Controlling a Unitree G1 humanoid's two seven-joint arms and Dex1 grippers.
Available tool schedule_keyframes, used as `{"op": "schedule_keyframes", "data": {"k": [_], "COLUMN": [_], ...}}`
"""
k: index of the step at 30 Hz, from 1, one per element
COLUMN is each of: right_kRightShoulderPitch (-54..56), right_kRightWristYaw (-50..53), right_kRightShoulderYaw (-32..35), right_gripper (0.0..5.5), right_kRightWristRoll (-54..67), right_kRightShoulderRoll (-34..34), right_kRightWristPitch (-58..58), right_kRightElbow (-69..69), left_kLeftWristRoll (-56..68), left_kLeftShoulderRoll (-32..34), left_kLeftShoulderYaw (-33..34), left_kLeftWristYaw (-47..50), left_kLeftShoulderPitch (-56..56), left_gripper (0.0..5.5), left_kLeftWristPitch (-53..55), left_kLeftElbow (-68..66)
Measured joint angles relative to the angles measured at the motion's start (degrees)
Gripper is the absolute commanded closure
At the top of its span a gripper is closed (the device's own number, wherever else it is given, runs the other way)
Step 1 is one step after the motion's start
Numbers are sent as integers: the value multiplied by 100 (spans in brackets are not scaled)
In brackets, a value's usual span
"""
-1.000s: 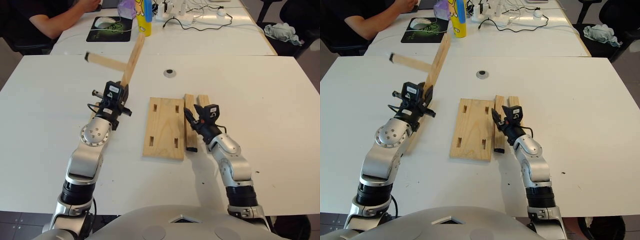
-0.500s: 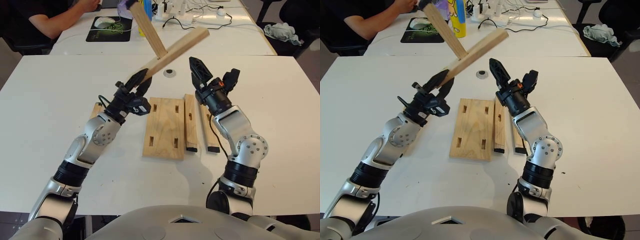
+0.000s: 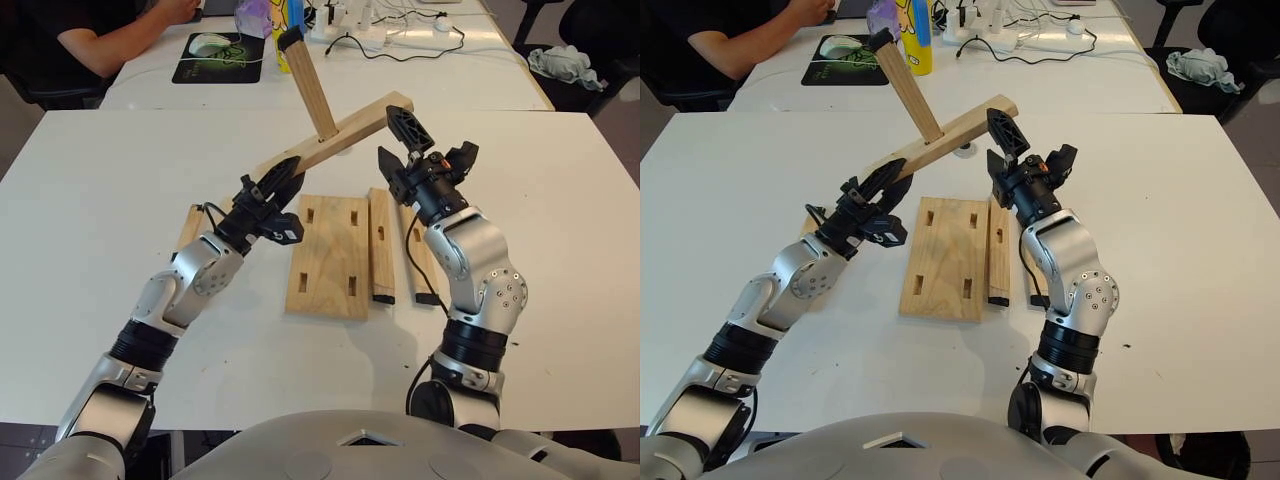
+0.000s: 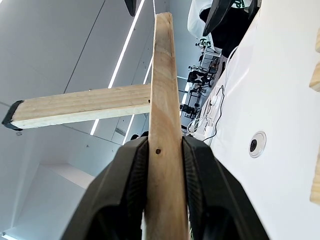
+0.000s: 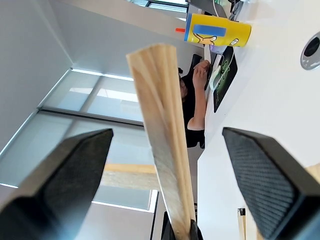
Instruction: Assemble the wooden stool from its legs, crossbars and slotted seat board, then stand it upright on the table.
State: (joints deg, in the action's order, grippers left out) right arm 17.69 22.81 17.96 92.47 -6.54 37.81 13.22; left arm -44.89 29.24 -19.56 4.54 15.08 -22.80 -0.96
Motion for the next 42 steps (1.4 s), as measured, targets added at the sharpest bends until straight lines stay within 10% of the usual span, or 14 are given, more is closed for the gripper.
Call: {"op": "schedule_keyframes", "data": {"k": [6,26,33,42], "right_kRightShoulderPitch": [109,101,94,56], "right_kRightWristYaw": [110,404,503,419], "right_kRightShoulderYaw": [-116,-263,-278,-306], "right_gripper": [145,427,432,444], "right_kRightWristRoll": [36,-39,-50,-657], "right_kRightShoulderRoll": [74,126,128,344], "right_kRightWristPitch": [-168,-481,-469,-531], "right_kRightElbow": [-110,-254,-254,-294], "left_kLeftWristRoll": [-263,-415,-476,2481], "left_kLeftShoulderRoll": [-71,-138,-141,-757], "left_kLeftShoulderYaw": [-135,-180,-182,226], "left_kLeftWristYaw": [11,47,43,-810], "left_kLeftShoulderPitch": [-186,-223,-253,-464], "left_gripper": [452,452,452,308], "left_kLeftWristPitch": [-48,-19,-7,-15], "left_kLeftElbow": [23,91,106,1080]}}
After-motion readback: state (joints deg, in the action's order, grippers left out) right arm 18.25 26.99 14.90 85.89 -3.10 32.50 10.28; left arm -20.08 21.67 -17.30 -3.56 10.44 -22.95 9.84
